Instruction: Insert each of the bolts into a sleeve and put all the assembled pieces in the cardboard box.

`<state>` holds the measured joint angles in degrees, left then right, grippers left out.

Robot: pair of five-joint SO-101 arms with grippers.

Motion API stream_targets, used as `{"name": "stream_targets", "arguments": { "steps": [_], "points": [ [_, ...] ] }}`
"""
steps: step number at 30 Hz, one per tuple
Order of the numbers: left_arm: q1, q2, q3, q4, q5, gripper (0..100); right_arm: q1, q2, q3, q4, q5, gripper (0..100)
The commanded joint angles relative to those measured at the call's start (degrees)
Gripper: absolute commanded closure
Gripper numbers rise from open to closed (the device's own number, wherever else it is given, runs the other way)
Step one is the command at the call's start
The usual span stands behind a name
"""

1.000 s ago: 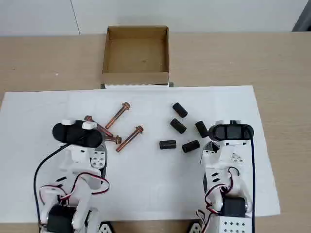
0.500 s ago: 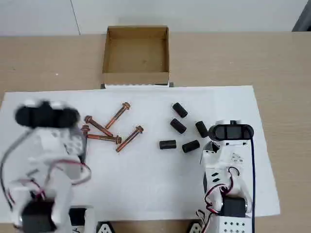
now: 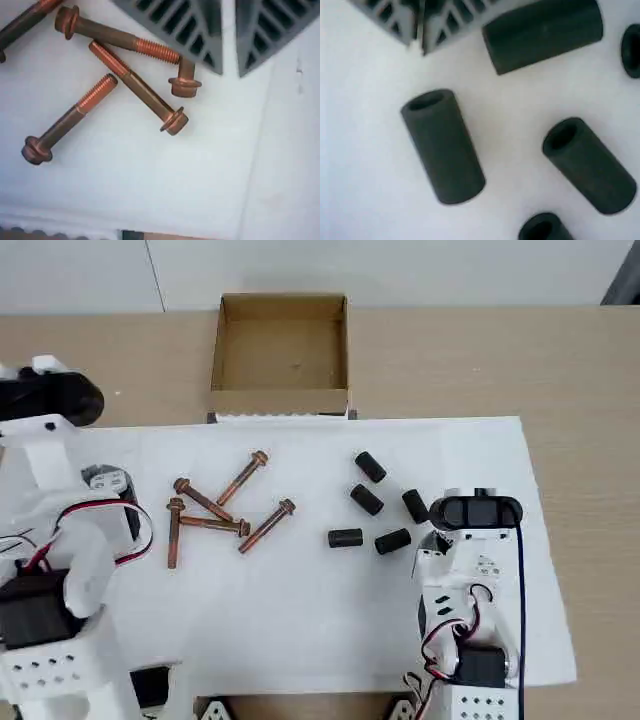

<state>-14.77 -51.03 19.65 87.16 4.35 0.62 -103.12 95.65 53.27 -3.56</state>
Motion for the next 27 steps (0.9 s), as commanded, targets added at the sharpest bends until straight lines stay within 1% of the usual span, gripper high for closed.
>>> {"name": "stream_targets", "arguments": {
  "steps": [1, 4, 7, 9, 11, 18, 23, 27],
  "points": [
    [-0.26, 0.35, -2.33, 0.79, 0.35, 99, 0.13, -0.92, -2.99, 1.36, -0.18, 99.5],
    [-0.18, 0.44, -1.89, 0.7, 0.26, 99, -0.31, -0.92, -10.2, 4.7, -0.18, 99.5],
    [-0.18, 0.44, 0.66, 0.79, -1.93, 93, -0.31, 0.13, -16.97, 8.22, -0.18, 99.5],
    [-0.18, 0.44, 3.03, 0.88, -2.64, 89, -0.31, 2.77, -21.45, 11.47, -0.18, 99.5],
    [-0.18, 0.44, 5.49, 0.7, -2.64, 87, -0.31, 6.9, -26.37, 13.14, -0.18, 99.5],
    [-0.18, 0.44, 10.68, 0.7, -2.99, 87, -0.22, 28.79, -45.27, 14.9, -0.18, 99.5],
    [0.0, 0.44, 15.25, 1.05, -8.79, 87, -0.31, 47.87, -60.84, 24.66, 2.9, 99.5],
    [-0.09, 0.35, 16.66, 1.14, -9.49, 87, -0.31, 62.11, -71.03, 33.63, 3.52, 99.5]
  ]
}}
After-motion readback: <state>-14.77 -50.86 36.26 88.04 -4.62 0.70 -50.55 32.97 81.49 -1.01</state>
